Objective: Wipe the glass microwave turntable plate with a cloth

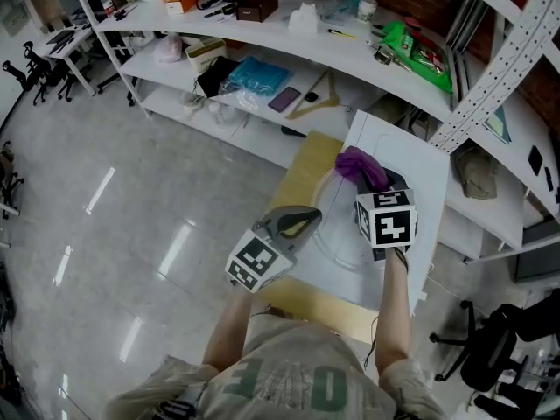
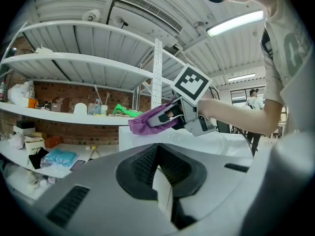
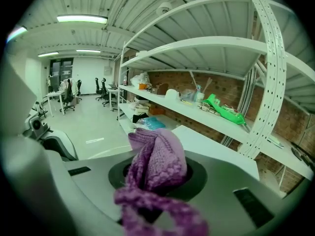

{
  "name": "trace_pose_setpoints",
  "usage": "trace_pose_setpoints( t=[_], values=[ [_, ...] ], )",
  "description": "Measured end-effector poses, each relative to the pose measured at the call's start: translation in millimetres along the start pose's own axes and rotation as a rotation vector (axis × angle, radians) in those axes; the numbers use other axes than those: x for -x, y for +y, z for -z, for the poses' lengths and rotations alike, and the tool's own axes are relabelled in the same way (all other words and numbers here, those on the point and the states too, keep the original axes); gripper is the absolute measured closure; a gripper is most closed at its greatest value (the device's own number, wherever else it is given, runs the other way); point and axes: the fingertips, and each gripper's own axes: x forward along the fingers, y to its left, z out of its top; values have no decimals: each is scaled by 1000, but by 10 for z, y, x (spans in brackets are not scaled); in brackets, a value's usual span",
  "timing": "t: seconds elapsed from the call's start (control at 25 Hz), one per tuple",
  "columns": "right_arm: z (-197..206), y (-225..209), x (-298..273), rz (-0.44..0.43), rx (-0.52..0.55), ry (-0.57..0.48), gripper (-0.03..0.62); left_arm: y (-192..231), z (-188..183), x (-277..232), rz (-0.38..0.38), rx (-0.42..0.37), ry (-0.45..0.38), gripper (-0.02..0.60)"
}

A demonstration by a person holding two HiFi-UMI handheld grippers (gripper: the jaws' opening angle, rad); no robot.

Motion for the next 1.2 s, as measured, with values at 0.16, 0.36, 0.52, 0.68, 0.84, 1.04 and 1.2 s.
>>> trace_pose_setpoints(
  t=[0.16, 0.36, 0.52, 0.68, 0.84, 1.04, 1.2],
  values=[
    [43, -147, 34, 45, -11, 3, 540, -6, -8, 0, -4, -1, 0, 580],
    [109, -347, 136, 125, 6, 27, 540, 4, -16, 10, -5, -1, 0, 580],
    [208, -520, 275, 184, 13, 53, 540, 3, -14, 13, -6, 0, 0, 580],
    [342, -683, 473, 230, 10, 79, 540, 6, -12, 14, -6, -2, 1, 580],
    [492, -794, 711, 258, -3, 98, 540, 13, -15, 25, -6, -2, 2, 580],
    [688, -771, 1037, 263, -6, 115, 540, 24, -11, 29, -9, -3, 2, 580],
    [831, -706, 1295, 266, -28, 116, 540, 36, -9, 31, -10, -5, 5, 580]
  ],
)
